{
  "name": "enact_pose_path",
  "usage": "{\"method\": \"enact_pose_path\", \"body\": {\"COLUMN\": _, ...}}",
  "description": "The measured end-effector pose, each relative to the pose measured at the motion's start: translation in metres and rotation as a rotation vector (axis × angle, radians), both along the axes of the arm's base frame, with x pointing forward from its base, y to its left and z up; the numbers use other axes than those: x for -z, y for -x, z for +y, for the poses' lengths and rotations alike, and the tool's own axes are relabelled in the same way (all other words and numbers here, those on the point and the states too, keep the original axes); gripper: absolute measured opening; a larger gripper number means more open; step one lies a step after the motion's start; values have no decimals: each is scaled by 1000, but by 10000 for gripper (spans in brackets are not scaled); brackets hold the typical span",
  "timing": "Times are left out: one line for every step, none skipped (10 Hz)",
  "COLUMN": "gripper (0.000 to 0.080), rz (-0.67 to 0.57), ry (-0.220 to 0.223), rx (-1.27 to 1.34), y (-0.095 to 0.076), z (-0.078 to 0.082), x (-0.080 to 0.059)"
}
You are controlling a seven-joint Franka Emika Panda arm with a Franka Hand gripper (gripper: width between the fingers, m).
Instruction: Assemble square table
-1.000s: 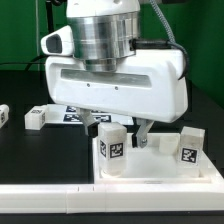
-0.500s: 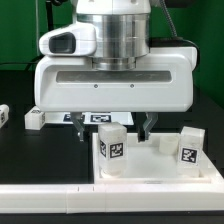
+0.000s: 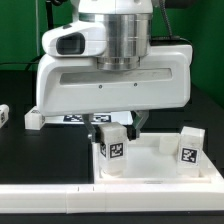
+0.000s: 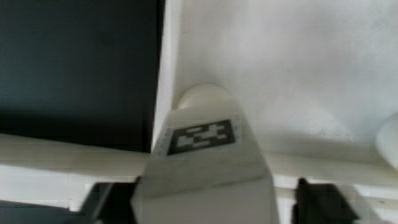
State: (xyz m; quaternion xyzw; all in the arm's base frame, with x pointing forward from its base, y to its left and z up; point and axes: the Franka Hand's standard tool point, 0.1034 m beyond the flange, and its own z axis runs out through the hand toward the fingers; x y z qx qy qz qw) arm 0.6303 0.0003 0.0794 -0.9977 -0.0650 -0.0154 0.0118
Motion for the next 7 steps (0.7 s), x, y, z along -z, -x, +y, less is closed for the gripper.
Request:
{"method": "enact_pose_path", "body": {"gripper": 282, "rz": 0, "ry": 0, "rx": 15, "y": 0, "z": 0, "x": 0}}
{"method": "enact_pose_path", "body": {"gripper": 284, "rz": 1, "ry": -1, "rx": 22, "y": 0, "z": 0, "x": 0}}
{"method": "enact_pose_path", "body": {"gripper": 284, "rz": 2, "ry": -2, "rx": 65, "y": 0, "z": 0, "x": 0}}
{"method": "enact_pose_path", "body": {"gripper": 284, "rz": 5, "ry": -14, "rx": 223, "y": 0, "z": 0, "x": 0}}
{"method": "enact_pose_path", "body": {"gripper": 284, "rz": 8, "ry": -25, "rx": 377, "y": 0, "z": -1, "x": 0}}
{"method": "enact_pose_path", "body": {"gripper": 284, "rz": 12, "ry": -33, "rx": 521, "y": 0, "z": -1, "x": 0}}
{"method": "enact_pose_path", "body": {"gripper": 284, "rz": 17, "ry": -42, "rx": 653, "y": 0, "z": -2, "x": 1}}
